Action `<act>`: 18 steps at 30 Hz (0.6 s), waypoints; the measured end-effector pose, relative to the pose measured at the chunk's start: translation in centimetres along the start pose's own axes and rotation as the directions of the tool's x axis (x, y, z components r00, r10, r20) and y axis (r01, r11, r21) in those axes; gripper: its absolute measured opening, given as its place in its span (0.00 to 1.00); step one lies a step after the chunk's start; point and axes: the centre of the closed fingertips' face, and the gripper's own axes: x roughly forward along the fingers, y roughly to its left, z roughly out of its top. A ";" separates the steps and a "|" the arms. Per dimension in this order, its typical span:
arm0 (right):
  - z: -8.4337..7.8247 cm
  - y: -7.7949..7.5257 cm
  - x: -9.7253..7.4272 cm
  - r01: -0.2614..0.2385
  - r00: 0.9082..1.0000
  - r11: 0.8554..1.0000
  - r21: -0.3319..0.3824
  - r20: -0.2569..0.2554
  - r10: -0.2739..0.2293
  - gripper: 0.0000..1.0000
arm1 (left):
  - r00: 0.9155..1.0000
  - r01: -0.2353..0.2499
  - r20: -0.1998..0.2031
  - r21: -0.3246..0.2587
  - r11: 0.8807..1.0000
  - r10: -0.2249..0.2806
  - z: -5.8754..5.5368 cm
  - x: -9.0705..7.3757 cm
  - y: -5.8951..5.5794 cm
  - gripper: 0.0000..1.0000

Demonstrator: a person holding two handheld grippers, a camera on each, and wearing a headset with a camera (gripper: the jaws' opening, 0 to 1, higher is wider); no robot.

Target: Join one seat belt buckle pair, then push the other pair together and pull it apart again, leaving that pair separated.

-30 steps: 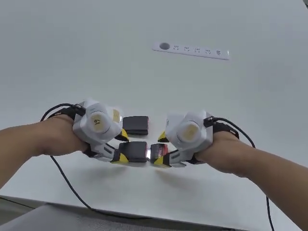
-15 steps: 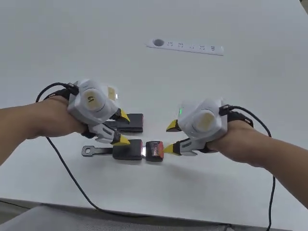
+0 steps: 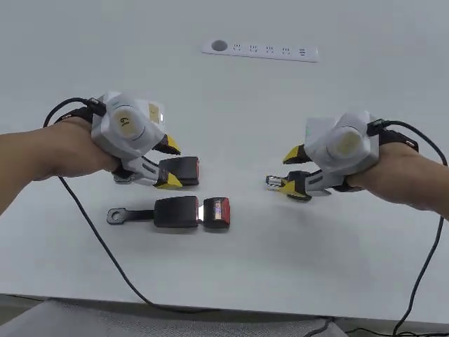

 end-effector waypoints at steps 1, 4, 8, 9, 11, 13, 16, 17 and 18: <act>-0.2 0.1 -0.3 -0.003 1.000 1.000 -0.004 -0.008 0.003 0.29 | 1.000 0.001 -0.005 0.001 1.000 -0.001 -0.2 0.2 0.2 0.38; -1.3 0.0 0.0 -0.015 1.000 1.000 -0.004 -0.022 0.015 0.29 | 1.000 0.011 -0.016 0.005 1.000 -0.011 -0.2 0.2 0.1 0.38; -2.6 0.1 0.0 -0.033 0.998 0.999 -0.003 -0.050 0.033 0.29 | 0.999 0.024 -0.039 0.009 1.000 -0.023 -0.8 0.6 0.0 0.37; -2.9 0.1 0.0 -0.036 0.998 0.999 -0.003 -0.057 0.035 0.29 | 0.999 0.027 -0.046 0.010 1.000 -0.026 -1.1 0.8 0.1 0.37; -3.3 0.2 0.1 -0.043 0.997 0.999 -0.003 -0.069 0.042 0.29 | 0.998 0.033 -0.051 0.007 0.999 -0.033 -1.5 1.1 0.2 0.37; -3.6 0.2 0.1 -0.050 0.996 0.999 0.006 -0.076 0.050 0.30 | 0.998 0.036 -0.058 0.006 0.999 -0.035 -1.7 1.2 0.3 0.37; -4.7 -0.2 0.7 -0.059 0.994 0.998 0.010 -0.090 0.060 0.31 | 0.997 0.038 -0.067 0.007 0.999 -0.037 -2.7 1.8 0.9 0.36; -4.7 -0.2 0.8 -0.061 0.994 0.998 0.014 -0.090 0.062 0.31 | 0.996 0.043 -0.073 0.013 0.999 -0.042 -2.9 1.9 0.9 0.35; -4.7 -0.2 0.8 -0.063 0.994 0.998 0.015 -0.089 0.064 0.31 | 0.996 0.046 -0.077 0.017 0.999 -0.044 -2.7 1.8 0.6 0.34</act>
